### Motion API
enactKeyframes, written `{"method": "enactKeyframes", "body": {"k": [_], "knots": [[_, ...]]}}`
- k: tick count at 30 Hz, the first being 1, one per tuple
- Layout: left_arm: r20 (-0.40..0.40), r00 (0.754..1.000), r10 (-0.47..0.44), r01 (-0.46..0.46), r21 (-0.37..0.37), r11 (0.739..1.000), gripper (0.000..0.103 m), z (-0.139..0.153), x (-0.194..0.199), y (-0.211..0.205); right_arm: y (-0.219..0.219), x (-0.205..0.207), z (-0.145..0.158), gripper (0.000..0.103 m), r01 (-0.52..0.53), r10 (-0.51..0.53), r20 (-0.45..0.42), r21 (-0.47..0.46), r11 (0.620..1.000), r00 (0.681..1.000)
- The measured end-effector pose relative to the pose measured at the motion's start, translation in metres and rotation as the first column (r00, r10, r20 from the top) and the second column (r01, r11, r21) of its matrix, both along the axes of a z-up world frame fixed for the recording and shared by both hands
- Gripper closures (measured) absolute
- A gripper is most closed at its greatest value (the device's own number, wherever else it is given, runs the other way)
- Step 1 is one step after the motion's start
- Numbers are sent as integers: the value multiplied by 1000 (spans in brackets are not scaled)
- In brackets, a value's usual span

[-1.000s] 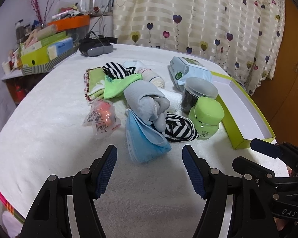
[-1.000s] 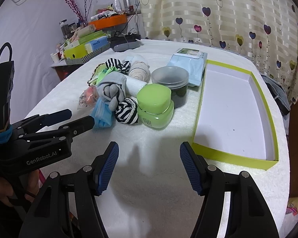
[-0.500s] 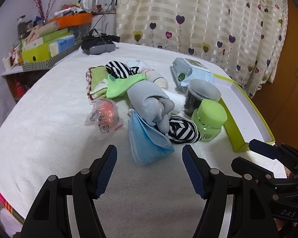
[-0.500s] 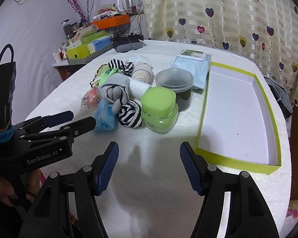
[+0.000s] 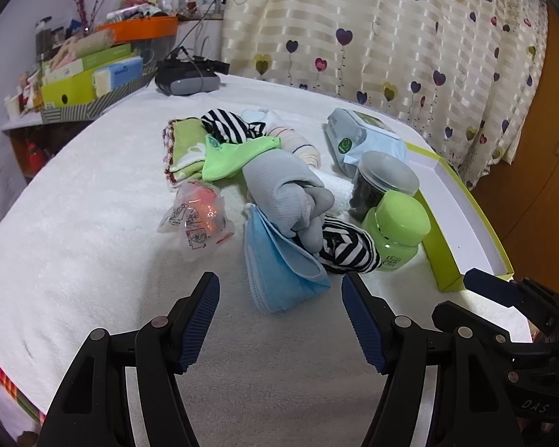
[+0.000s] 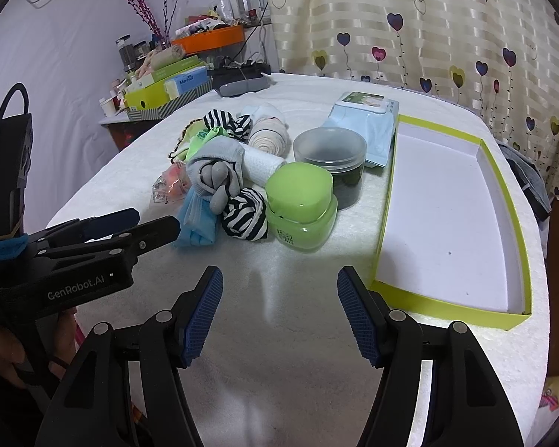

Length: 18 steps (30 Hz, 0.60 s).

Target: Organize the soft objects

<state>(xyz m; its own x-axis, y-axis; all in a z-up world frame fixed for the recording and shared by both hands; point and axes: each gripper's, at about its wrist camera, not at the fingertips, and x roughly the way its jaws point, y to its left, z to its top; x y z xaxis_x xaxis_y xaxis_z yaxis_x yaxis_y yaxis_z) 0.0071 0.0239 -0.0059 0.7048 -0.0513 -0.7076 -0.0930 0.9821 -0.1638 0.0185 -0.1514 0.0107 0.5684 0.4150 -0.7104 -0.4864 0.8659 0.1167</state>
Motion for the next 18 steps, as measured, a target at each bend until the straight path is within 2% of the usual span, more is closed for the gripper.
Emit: {"method": "enactKeyframes", "body": {"k": [14,18], "knots": [[-15,999,28,-29,-51,998,36,-11,16,3,-1,6,-4,38,6,-6,-15,-4,1000,1000],[-27,999,21,-23,-63,998,44,-15,20,5,0,8,-5,38,3,-3,-19,-4,1000,1000]]}}
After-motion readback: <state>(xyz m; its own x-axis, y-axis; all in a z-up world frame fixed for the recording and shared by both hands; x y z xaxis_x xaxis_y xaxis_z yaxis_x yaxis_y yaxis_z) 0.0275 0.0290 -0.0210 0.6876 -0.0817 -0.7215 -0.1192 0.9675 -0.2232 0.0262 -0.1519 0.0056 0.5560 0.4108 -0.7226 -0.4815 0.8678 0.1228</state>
